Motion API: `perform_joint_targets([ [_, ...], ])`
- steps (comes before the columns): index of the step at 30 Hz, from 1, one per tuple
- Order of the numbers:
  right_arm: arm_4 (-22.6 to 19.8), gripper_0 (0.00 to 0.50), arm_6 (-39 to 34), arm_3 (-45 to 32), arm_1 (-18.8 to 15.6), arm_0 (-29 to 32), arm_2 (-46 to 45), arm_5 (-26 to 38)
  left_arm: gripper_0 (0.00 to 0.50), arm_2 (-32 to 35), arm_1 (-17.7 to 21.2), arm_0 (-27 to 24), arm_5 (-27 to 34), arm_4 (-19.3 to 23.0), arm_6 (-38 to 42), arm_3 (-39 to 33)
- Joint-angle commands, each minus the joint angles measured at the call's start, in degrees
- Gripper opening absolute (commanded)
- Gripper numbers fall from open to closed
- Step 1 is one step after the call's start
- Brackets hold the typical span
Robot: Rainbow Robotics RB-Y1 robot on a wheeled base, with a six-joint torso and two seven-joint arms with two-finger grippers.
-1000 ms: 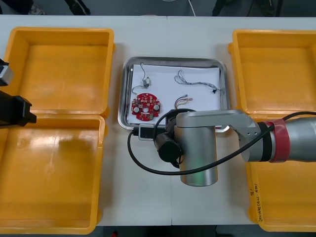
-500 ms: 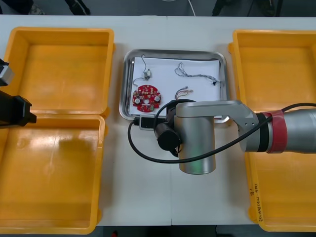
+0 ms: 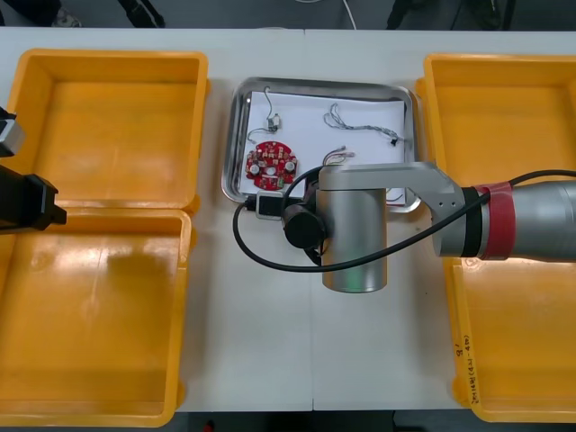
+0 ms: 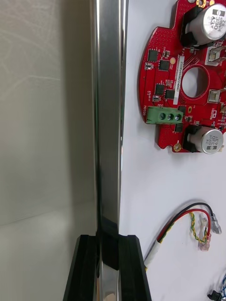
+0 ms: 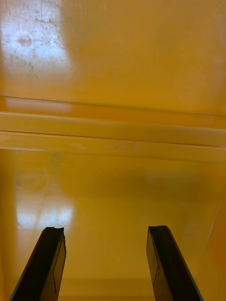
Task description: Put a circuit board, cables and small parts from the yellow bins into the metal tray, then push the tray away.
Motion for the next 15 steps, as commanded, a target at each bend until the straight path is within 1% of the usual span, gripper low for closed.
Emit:
perform_joint_targets([
  [1, -1.11, 0.0, -0.28, 0.82, 1.52, -4.4, 0.52, -1.19, 0.5, 1.9, 2.66, 0.65, -0.53, 0.44, -3.06, -1.4],
  [15, -1.02, 0.0, 0.16, 3.02, 3.1, -5.28, 0.61, -2.86, 0.5, 1.9, 2.66, 0.65, -0.53, 0.44, -3.06, -1.4],
])
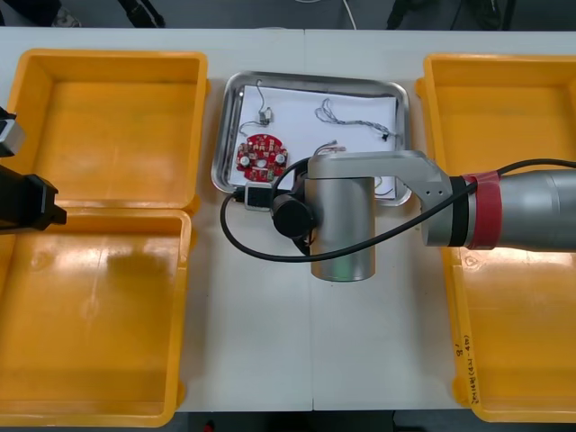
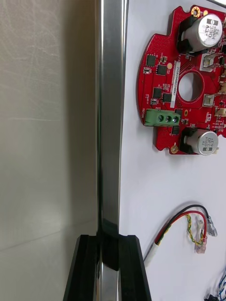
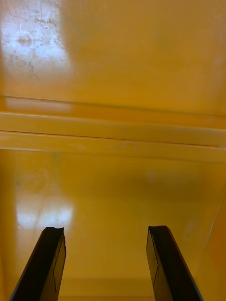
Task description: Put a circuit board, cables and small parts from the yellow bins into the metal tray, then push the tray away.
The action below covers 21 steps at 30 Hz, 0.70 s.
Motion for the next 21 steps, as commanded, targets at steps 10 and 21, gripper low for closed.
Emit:
perform_joint_targets([
  [10, 0.39, 0.0, 1.38, 2.98, 1.48, -3.79, 0.51, -1.86, 0.5, 1.9, 2.66, 0.65, -0.53, 0.44, -3.06, -1.4],
  [21, 0.48, 0.0, 2.17, 7.81, 3.06, -5.2, 0.6, -3.7, 0.5, 1.9, 2.66, 0.65, -0.53, 0.44, -3.06, -1.4],
])
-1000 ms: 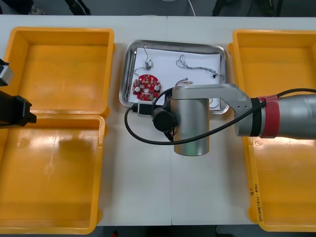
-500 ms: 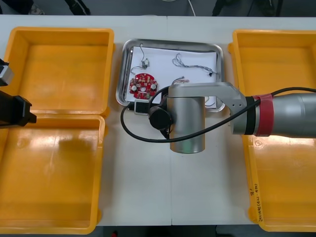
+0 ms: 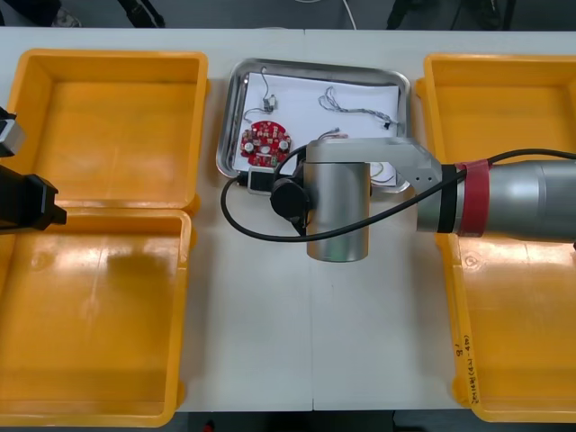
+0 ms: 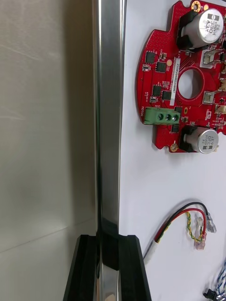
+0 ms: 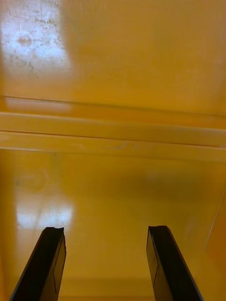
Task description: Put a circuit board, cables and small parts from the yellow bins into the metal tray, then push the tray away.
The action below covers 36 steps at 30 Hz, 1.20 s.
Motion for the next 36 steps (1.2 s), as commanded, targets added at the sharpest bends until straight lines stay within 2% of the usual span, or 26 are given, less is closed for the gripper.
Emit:
perform_joint_targets([
  [1, 0.46, 0.0, 1.58, 1.32, 1.44, -3.5, 0.49, -1.26, 0.5, 1.9, 2.66, 0.65, -0.53, 0.44, -3.06, -1.4],
  [21, 2.92, 0.0, 3.25, 3.96, 1.53, -4.21, 0.58, -7.24, 0.5, 1.9, 2.66, 0.65, -0.53, 0.44, -3.06, -1.4],
  [36, 2.83, 0.0, 5.27, 6.51, -0.67, -4.21, 1.2, -12.07, 0.5, 1.9, 2.66, 0.65, -0.53, 0.44, -3.06, -1.4],
])
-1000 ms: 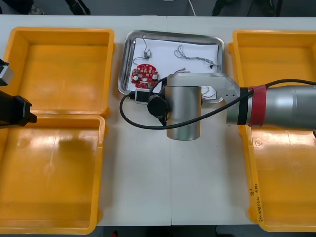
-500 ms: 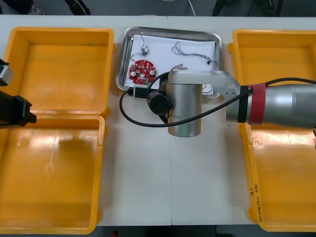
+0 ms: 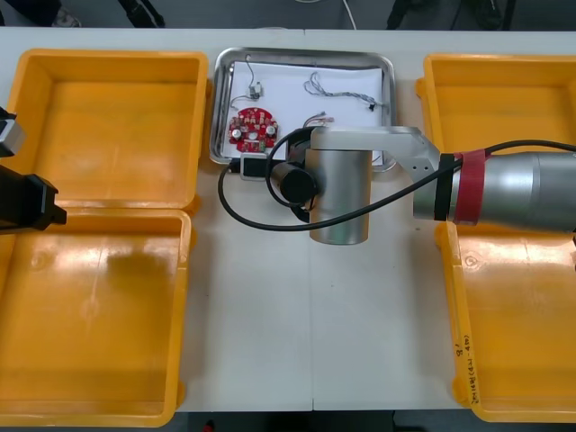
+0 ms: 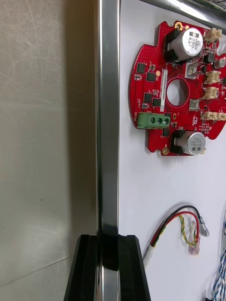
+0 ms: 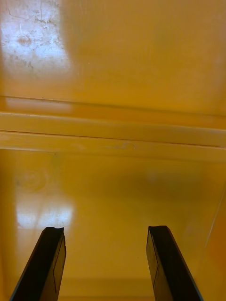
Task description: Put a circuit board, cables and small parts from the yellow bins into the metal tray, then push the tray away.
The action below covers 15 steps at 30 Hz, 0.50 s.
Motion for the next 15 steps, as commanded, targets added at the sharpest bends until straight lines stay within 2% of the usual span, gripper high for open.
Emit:
perform_joint_targets([
  [1, 0.58, 0.0, 2.42, 0.89, -1.38, -3.21, 1.12, -1.71, 0.5, 1.9, 2.66, 0.65, -0.53, 0.44, -3.06, -1.39],
  [15, 0.58, 0.0, 2.95, 4.85, -2.35, -3.3, 1.12, -5.84, 0.5, 1.9, 2.66, 0.65, -0.53, 0.44, -3.06, -1.39],
])
